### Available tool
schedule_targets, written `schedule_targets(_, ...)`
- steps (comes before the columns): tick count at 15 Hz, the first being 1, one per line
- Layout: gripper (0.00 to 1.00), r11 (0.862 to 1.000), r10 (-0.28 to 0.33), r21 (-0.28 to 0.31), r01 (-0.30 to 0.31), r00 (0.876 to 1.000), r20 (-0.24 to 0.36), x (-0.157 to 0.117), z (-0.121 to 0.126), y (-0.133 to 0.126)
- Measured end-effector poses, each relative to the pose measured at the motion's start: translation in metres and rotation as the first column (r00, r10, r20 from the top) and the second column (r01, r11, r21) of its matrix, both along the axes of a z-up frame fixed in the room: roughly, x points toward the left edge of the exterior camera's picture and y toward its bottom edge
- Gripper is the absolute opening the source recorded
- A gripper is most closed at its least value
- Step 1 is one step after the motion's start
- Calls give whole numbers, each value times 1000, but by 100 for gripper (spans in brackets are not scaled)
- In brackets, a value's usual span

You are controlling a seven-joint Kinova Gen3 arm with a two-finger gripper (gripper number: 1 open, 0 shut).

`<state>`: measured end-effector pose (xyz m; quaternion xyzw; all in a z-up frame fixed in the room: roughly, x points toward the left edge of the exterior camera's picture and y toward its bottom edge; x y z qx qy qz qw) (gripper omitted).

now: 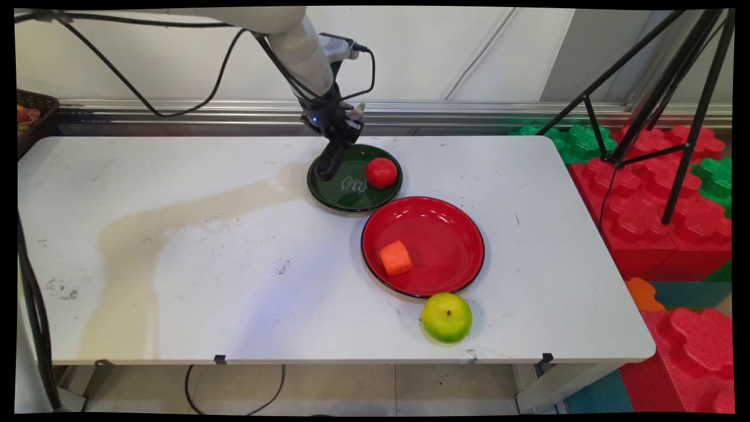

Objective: Place the picked object on the green plate

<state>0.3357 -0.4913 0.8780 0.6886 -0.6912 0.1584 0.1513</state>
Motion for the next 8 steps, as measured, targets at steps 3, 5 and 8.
schedule_targets(3, 0, 999, 37, 17, -36, 999, -16, 4, -19, -8)
schedule_targets(5, 0, 998, 52, 23, -51, 998, -22, 6, -28, -12)
schedule_targets(8, 0, 997, 73, 32, -72, 997, -31, 11, -39, -17)
